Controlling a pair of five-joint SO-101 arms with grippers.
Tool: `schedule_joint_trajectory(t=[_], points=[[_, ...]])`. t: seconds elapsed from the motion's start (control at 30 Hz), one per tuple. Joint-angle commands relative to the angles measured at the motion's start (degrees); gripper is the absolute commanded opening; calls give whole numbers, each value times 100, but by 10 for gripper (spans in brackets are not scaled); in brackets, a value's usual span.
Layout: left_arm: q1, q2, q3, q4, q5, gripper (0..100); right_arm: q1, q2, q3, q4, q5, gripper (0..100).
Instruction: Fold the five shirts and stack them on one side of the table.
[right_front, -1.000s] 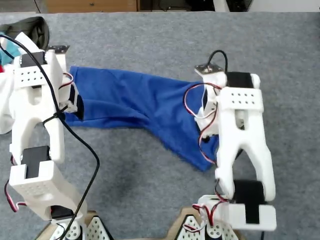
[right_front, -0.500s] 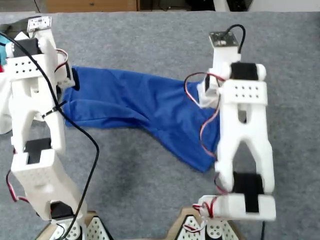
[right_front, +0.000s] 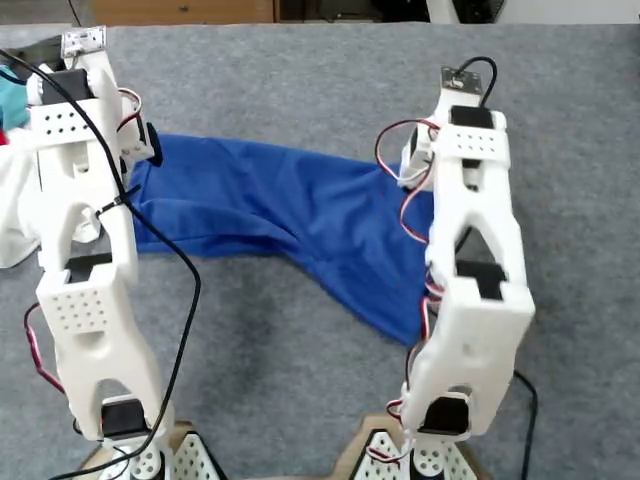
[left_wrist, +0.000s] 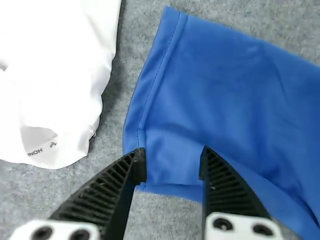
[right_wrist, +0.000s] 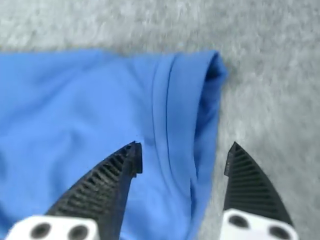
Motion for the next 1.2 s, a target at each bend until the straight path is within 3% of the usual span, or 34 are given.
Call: schedule_joint_trajectory(t=[0.0, 0.23, 0.47, 0.5, 0.83, 1.07, 1.17], points=[[62, 57, -387, -26, 62, 185, 136, 655, -1015, -114, -141, 281], [62, 163, -378, -26, 62, 185, 145, 2097, -2659, -79, -167, 255], [62, 171, -378, -53, 62, 185, 365, 3187, -4092, -70, -167, 6], [62, 180, -378, -53, 53, 185, 426, 3292, -4312, -70, -167, 7], [62, 585, -387, -62, 53, 185, 470, 3969, -6070, 273, 0, 27], [53, 567, -387, -422, 466, 188, 462, 3996, -6818, 712, 158, 275], [97, 558, -387, -431, 730, 189, 488, 3987, -7284, 1125, 158, 311]])
